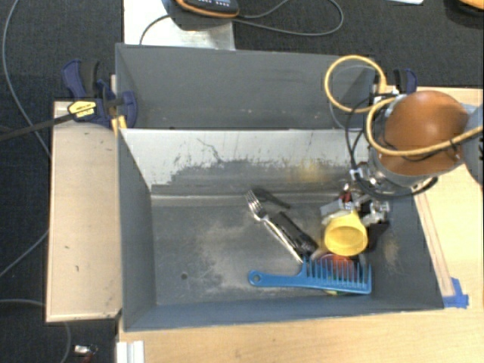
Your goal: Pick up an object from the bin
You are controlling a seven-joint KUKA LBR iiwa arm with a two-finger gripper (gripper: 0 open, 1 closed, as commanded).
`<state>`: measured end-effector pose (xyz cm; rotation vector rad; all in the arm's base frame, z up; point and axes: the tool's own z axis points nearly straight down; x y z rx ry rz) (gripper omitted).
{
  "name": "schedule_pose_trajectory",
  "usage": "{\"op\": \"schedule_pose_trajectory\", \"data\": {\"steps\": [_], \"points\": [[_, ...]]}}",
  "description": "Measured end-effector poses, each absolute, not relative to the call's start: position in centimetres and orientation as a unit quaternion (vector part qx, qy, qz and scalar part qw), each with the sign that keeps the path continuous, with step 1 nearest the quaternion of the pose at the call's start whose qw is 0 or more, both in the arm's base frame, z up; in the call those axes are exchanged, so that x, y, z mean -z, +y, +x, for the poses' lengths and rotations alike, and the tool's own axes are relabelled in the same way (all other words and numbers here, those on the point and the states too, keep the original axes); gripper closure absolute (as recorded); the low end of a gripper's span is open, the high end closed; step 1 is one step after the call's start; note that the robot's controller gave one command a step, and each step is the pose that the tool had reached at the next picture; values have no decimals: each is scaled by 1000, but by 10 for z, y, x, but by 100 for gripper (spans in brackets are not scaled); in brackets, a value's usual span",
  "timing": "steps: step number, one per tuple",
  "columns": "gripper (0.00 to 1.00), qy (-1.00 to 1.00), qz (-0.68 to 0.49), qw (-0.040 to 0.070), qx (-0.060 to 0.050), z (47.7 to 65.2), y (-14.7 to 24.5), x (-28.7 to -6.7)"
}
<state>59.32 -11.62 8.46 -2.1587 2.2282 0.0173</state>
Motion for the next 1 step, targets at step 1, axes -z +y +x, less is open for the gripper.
{"op": "schedule_pose_trajectory", "data": {"steps": [1], "points": [[0, 637, -771, 23, -7, 594, -115, -78]]}}
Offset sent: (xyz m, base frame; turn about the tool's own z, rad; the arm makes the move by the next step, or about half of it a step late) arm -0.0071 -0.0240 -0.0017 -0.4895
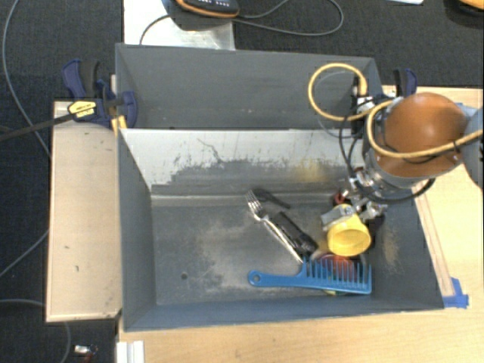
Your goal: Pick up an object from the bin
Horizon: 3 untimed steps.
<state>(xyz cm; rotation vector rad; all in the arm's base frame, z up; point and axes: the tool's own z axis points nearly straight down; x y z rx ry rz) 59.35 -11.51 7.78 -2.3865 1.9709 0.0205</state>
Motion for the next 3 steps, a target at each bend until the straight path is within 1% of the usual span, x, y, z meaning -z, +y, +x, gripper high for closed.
{"op": "schedule_pose_trajectory", "data": {"steps": [1, 2, 3], "points": [[100, 528, -849, 30, -9, 587, -126, -83], [100, 529, -848, 30, -9, 587, -126, -83], [100, 437, -899, 40, -12, 585, -124, -77]]}}
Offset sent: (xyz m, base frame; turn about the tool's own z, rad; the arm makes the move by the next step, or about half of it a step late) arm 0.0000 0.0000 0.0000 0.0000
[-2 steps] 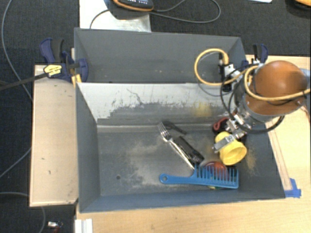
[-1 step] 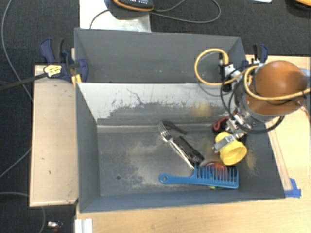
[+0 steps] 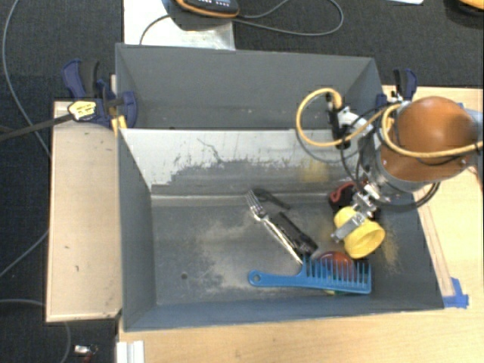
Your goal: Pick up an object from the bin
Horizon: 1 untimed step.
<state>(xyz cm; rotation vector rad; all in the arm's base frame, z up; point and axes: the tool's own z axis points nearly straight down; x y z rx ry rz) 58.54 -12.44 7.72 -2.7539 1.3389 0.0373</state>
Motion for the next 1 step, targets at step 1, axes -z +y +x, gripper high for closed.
{"op": "schedule_pose_trajectory", "data": {"steps": [1], "points": [[100, 330, -943, 46, -12, 583, -119, -72]]}}
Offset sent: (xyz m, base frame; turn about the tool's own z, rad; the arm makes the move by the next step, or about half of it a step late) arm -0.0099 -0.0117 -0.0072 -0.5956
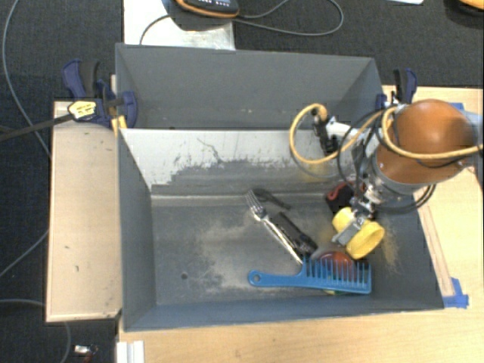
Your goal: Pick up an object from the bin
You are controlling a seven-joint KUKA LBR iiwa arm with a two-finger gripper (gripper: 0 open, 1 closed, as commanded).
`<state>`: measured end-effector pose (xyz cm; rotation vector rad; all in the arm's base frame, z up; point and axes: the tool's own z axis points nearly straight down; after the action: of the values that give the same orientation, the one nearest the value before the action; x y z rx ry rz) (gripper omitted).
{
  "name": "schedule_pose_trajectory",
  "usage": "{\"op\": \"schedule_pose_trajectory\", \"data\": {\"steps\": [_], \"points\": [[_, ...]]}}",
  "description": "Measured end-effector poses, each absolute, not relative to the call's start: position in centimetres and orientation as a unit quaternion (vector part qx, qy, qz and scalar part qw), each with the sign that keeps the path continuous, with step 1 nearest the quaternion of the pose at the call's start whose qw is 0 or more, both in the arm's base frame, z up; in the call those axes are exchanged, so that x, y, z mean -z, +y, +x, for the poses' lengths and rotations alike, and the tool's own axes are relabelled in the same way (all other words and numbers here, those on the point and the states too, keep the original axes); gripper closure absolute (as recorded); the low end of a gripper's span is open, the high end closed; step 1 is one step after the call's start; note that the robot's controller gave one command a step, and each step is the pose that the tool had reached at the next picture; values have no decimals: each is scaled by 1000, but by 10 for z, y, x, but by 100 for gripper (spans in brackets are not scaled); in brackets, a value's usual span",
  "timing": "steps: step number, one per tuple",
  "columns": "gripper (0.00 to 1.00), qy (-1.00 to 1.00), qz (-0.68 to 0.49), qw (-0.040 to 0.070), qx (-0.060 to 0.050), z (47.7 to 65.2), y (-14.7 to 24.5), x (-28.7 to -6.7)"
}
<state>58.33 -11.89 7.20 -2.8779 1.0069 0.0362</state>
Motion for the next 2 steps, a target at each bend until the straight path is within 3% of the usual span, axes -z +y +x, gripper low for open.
{"op": "schedule_pose_trajectory", "data": {"steps": [1, 2], "points": [[100, 223, -973, 55, -8, 581, -113, -76], [100, 196, -979, 51, -3, 580, -111, -84]]}}
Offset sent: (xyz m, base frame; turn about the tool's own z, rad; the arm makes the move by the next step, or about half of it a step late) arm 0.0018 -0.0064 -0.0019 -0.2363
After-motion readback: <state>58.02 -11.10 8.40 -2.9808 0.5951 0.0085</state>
